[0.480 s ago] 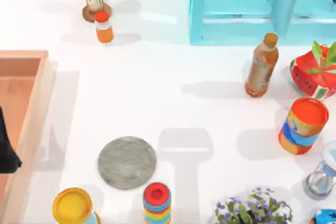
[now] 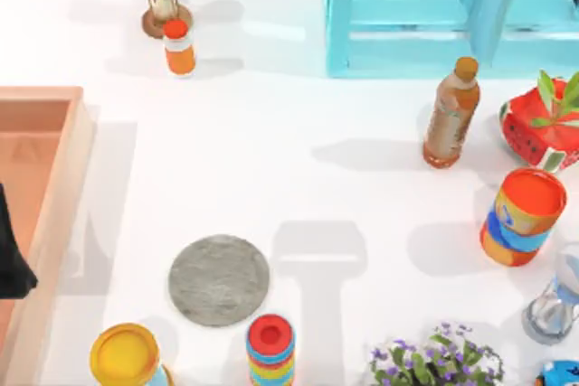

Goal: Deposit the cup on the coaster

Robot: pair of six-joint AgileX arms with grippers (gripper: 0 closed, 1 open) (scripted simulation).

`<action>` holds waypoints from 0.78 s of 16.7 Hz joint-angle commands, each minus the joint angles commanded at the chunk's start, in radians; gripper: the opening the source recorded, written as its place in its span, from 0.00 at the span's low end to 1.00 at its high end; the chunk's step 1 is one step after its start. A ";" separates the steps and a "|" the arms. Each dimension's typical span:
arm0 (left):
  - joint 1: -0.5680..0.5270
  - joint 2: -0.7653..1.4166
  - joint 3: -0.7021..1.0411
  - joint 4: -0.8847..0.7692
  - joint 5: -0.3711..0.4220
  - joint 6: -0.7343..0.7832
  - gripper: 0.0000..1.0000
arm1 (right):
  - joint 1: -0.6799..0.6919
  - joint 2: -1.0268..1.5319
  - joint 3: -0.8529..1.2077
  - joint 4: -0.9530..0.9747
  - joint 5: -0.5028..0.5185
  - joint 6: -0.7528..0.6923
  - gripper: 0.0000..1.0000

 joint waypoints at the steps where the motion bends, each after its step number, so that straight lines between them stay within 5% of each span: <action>1: 0.000 0.000 0.000 0.000 0.000 0.000 1.00 | -0.008 0.051 0.043 -0.048 -0.002 -0.066 1.00; 13: 0.000 0.000 0.000 0.000 0.000 0.000 1.00 | -0.118 0.953 0.755 -0.768 -0.006 -1.145 1.00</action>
